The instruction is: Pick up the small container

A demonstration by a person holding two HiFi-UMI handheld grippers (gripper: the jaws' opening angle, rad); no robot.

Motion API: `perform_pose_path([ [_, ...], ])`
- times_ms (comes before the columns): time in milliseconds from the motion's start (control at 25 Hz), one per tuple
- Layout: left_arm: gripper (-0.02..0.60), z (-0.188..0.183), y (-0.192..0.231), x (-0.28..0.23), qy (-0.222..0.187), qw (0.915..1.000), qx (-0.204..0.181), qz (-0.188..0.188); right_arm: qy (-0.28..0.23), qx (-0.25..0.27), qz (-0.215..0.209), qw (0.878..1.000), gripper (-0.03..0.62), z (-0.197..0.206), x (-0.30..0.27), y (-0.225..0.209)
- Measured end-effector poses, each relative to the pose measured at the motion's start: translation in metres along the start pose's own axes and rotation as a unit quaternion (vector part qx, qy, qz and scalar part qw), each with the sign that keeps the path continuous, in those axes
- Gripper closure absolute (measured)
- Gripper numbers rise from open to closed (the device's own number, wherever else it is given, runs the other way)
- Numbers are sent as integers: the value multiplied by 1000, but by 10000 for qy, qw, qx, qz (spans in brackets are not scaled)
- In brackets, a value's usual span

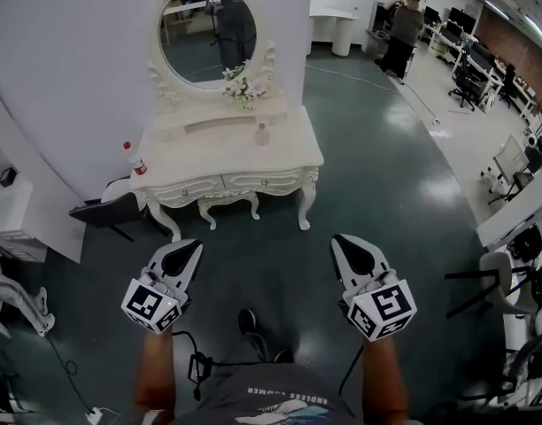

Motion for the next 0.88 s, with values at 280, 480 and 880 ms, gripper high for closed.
perform_pose_path([
  [280, 565, 4, 33, -44, -337, 9990, 49, 294, -23, 79, 362, 9993, 568, -12, -25, -17],
  [480, 565, 17, 63, -66, -395, 9982, 100, 431, -47, 72, 499, 9987, 568, -19, -58, -21],
  [880, 565, 42, 118, -110, -582, 9953, 165, 750, -25, 87, 788, 9968, 568, -25, -118, -26],
])
Point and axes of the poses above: the fingertips, and each gripper's own axes: x backward along the fingers, y to its left, z out of its underside, the point moved 2 cm from there along x, backward along the fingers, and after that the axes turned 15 degrees about -x, right-handed, at the moved point
